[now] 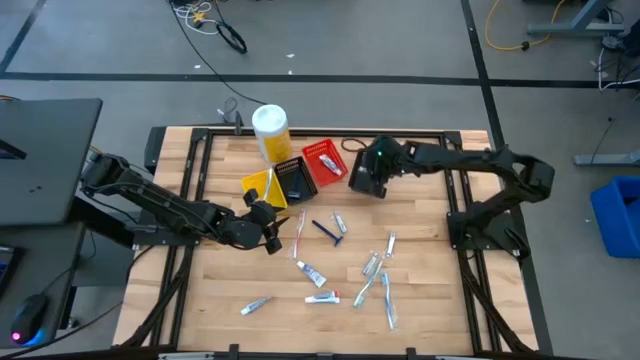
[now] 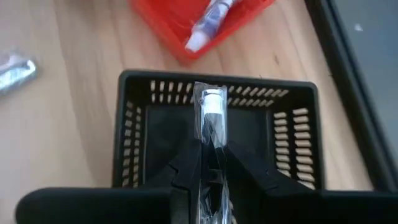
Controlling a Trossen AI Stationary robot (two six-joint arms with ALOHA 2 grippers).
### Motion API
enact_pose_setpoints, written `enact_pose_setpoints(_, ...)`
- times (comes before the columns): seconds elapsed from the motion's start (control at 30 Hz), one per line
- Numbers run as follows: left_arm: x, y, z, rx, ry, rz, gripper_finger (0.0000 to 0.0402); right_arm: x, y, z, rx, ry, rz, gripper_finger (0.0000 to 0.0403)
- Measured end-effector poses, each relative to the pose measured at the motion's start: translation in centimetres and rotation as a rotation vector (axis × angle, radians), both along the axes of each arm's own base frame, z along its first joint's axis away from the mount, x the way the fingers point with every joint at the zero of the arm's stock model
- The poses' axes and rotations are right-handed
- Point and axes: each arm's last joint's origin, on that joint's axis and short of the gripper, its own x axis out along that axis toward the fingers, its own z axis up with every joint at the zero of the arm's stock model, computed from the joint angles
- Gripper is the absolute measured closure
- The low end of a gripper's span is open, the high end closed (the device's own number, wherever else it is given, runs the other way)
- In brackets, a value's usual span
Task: Pick & Place Travel size toiletries
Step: Put the silver nail cutter into the right black bin
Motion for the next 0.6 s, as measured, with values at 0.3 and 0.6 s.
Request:
enact_pose_setpoints(0.3, 0.0, 0.0, 0.0, -0.014, -0.01, 0.008, 0.026, 0.9, -1.0, -3.6, 0.105, 0.071, -0.029, 0.0332)
enact_pose_setpoints(0.6, 0.0, 0.0, 0.0, -0.007, -0.006, 0.003, 0.026, 1.5, -0.6, -5.3, 0.173, 0.098, -0.005, 0.032)
